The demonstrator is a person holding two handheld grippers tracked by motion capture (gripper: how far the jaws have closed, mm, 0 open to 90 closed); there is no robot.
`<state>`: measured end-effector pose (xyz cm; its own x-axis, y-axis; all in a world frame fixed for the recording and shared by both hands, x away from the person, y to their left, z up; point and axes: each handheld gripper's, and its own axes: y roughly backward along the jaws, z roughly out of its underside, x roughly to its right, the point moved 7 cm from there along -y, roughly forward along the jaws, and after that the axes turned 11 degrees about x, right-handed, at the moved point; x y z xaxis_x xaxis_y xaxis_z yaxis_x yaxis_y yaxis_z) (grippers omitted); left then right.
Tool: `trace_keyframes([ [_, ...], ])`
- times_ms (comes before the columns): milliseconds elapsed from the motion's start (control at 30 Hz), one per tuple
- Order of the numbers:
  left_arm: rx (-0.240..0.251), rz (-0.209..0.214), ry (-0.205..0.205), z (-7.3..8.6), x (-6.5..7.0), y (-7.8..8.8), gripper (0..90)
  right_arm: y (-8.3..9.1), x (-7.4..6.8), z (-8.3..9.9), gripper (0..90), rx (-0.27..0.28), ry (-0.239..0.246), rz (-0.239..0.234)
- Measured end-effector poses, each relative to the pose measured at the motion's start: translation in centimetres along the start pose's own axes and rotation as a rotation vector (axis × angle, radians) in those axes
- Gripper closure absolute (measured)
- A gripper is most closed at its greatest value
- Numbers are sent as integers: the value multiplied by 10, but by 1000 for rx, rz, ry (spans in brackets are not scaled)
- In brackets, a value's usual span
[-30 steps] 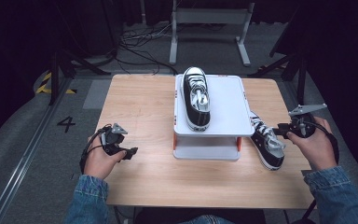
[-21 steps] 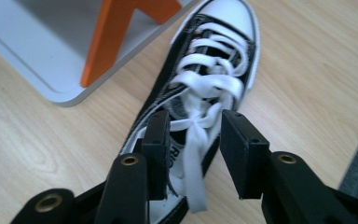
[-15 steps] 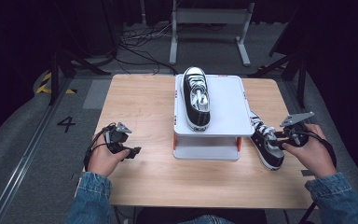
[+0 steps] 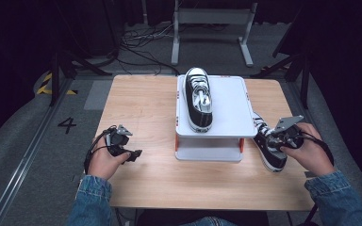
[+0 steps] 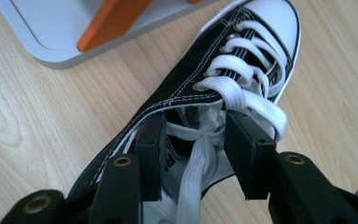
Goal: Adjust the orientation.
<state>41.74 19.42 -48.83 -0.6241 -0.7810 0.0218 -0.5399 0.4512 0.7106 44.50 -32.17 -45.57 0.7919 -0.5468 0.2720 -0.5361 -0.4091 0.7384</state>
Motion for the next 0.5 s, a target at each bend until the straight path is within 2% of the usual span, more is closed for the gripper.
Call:
trace_keyframes([
  [167, -2, -11, 17, 6, -1, 4, 276, -2, -2, -3, 575, 28, 16, -32],
  [267, -1, -12, 17, 8, -2, 6, 276, -4, -3, -6, 578, 20, 59, -30],
  [333, 1, -8, 26, 9, -1, 7, 276, -7, -4, -6, 574, 12, 58, -37],
  [433, 2, -6, 31, 9, 0, 7, 275, -20, -5, 0, 566, -26, 26, -78],
  [500, 4, -5, 29, 9, 0, 7, 275, -24, -5, 0, 574, -39, 17, -75],
])
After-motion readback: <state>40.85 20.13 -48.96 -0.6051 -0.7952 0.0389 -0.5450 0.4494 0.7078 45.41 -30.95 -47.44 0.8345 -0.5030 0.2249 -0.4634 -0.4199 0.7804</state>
